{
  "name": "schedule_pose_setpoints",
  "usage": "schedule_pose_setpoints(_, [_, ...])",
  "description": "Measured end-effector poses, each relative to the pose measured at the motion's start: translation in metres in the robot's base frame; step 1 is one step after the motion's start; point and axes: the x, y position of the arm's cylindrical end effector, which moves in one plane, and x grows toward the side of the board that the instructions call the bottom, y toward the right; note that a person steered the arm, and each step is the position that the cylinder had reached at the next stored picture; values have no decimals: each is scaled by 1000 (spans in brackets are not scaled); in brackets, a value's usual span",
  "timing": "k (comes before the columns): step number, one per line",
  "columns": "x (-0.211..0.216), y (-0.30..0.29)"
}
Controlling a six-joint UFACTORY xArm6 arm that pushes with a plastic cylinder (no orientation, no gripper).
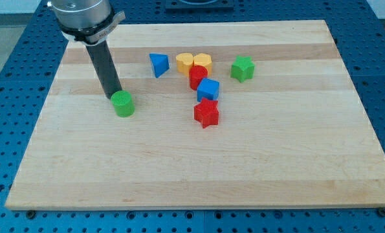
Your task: Slide the green circle down a bit
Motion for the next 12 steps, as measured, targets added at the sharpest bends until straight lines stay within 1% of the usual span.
schedule_pose_setpoints(1, [21,3])
schedule_pose_setpoints(3, [27,15])
schedule_pose_setpoints(4, [32,44])
schedule_pose_setpoints(5, [32,53])
schedule_pose_setpoints(6, [38,53])
schedule_pose_setpoints(7, [53,58])
schedule_pose_setpoints(9, [54,58])
schedule_pose_setpoints(11, [66,58])
schedule_pose_setpoints(12, [66,39])
